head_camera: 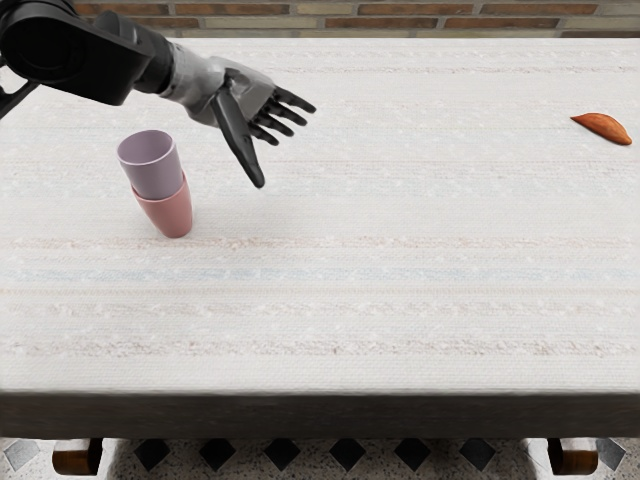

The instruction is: Pick up cup and place in cup with left hand

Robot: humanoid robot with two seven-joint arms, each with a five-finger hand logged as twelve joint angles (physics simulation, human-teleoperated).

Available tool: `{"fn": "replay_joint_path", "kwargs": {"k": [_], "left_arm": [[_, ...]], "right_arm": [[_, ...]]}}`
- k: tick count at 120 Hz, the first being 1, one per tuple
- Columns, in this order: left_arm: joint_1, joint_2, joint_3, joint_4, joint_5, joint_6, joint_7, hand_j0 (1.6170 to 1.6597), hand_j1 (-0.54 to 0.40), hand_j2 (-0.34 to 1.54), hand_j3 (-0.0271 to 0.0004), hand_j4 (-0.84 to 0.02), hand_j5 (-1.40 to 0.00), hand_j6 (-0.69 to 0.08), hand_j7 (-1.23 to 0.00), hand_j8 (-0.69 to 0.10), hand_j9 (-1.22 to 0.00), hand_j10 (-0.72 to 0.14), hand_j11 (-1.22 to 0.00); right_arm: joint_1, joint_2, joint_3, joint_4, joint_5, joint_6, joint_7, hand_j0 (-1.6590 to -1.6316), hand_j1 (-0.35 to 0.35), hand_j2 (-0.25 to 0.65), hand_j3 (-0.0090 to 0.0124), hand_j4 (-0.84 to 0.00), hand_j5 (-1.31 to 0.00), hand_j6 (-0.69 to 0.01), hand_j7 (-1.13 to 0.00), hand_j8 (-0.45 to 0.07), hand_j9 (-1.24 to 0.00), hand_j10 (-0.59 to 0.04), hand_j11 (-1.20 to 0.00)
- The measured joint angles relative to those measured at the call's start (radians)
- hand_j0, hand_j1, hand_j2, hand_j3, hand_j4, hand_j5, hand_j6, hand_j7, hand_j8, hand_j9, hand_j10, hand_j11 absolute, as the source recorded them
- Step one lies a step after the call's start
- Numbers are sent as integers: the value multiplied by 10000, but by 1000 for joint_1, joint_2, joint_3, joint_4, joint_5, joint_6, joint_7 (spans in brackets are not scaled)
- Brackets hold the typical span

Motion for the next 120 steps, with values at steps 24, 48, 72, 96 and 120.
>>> {"fn": "replay_joint_path", "kwargs": {"k": [24,48,72,96,120], "left_arm": [[45,67,-7,-4,-135,-3,0,16581,3448,5,0,-47,-47,-49,-47,-46,-46,-42,-46],[68,281,-11,-178,-234,-4,0,16581,3449,3,0,-35,-44,-35,-43,-33,-43,-32,-43],[113,517,-12,-361,-257,-4,0,16581,3458,-2,0,-29,-32,-29,-32,-28,-32,-26,-32],[212,805,-12,-461,-312,-4,0,16581,3462,-8,0,-23,-26,-22,-26,-22,-26,-22,-26],[232,837,-10,-476,-336,-5,0,16581,3461,-16,0,-15,-23,-14,-23,-17,-23,-20,-23]], "right_arm": [[0,0,0,0,0,0,0,-16581,-3489,-2,0,0,1,7,0,5,1,3,0],[0,0,0,0,0,0,0,-16581,-3489,-2,0,-1,1,7,0,5,1,3,0],[0,0,0,0,0,0,0,-16581,-3489,-2,0,-1,1,8,0,6,1,4,0],[0,0,0,0,0,0,0,-16581,-3489,-2,0,-2,1,8,0,6,1,4,0],[0,0,0,0,0,0,0,-16581,-3489,-2,0,0,1,7,0,5,1,4,0]]}}
